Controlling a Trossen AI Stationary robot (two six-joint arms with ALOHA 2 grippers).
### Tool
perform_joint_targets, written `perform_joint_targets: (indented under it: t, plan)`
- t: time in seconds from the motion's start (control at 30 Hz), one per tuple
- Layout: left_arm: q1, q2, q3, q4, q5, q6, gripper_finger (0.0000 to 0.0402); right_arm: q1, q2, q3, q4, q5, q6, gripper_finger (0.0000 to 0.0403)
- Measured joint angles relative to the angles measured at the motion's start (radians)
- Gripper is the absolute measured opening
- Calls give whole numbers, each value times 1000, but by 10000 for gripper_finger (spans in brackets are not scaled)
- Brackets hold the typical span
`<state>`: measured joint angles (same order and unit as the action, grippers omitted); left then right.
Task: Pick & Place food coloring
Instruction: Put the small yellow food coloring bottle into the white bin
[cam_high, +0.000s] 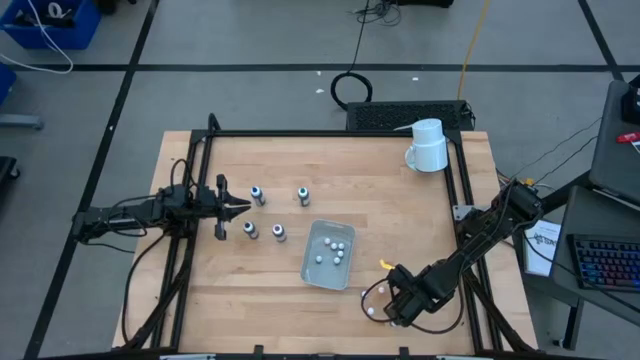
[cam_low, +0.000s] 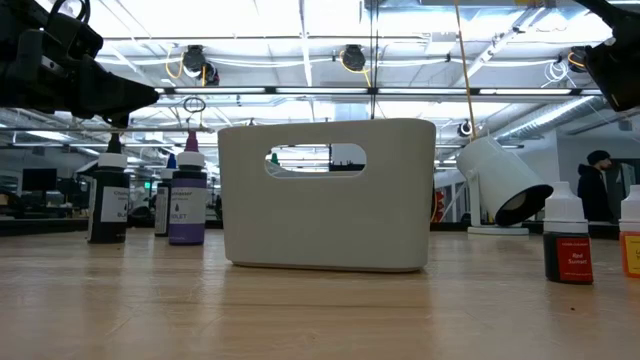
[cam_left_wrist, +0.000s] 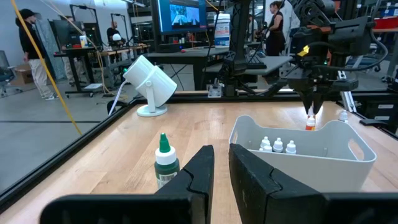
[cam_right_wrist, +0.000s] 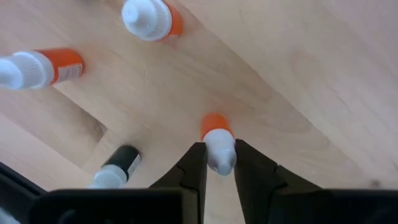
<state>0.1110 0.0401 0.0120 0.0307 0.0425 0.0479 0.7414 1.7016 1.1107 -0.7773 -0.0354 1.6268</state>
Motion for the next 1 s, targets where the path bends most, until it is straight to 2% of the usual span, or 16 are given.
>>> perform_joint_targets:
  t: [0.33,0.57,0.8,1.0]
  plan:
    - [0,0,0,0,0,0,58,-4,-40,16,-51,19,-27,50]
    - [0,0,0,0,0,0,58,-32,-96,112,-195,125,-93,49]
    - [0,0,0,0,0,0,58,-122,-106,220,-209,242,-347,49]
    - [0,0,0,0,0,0,58,-237,-106,298,-208,276,-626,49]
